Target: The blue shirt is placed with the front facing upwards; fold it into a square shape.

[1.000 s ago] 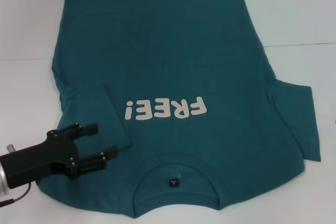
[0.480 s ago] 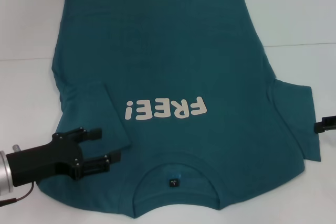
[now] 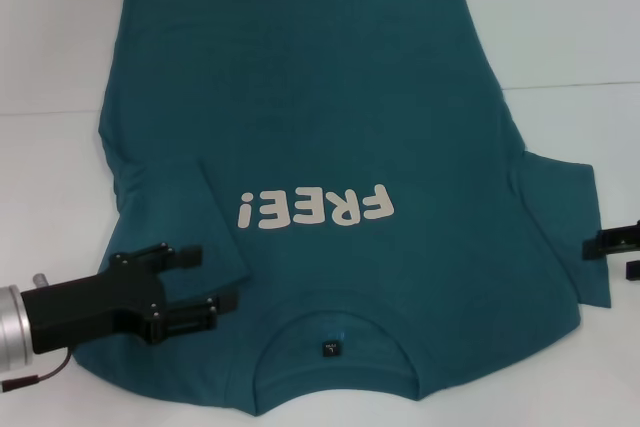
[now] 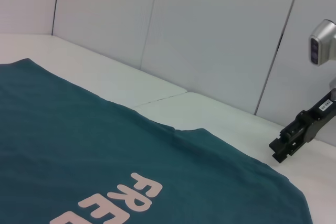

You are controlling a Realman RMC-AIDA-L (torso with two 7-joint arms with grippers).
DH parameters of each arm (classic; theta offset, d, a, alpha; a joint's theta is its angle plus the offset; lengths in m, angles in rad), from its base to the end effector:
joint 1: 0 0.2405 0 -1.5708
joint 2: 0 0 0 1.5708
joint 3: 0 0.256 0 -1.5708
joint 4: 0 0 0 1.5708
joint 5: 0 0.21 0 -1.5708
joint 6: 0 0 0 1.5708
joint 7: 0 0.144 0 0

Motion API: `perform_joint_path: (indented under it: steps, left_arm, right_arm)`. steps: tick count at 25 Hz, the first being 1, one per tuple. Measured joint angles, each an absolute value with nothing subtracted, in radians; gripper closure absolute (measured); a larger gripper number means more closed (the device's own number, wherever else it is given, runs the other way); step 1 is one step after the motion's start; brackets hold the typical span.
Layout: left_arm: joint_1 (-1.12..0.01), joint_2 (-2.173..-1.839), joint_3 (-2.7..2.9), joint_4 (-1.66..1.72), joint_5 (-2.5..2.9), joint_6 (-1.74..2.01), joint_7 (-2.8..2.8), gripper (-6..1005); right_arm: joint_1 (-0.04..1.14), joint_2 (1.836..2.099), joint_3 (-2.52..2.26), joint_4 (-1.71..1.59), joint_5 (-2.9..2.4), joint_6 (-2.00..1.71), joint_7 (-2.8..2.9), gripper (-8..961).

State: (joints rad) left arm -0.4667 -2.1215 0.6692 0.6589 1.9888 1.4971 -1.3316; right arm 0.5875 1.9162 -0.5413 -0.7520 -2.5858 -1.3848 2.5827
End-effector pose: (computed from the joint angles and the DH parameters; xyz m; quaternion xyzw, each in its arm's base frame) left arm -0.2781 0.3172 -0.0133 -0.9258 -0.2361 -0.2454 0.1640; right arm 0.3506 0.3561 0.0909 -0.6701 0.7007 0.0602 0.2374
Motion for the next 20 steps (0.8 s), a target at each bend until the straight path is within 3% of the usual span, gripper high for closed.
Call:
perform_joint_path:
  steps: [20]
  left_arm:
    - [-0.483, -2.126, 0.67, 0.65, 1.99, 1.485, -1.324, 151]
  right_arm:
    - [0.593, 1.927, -0.559, -0.669, -2.553, -1.315, 2.559, 107]
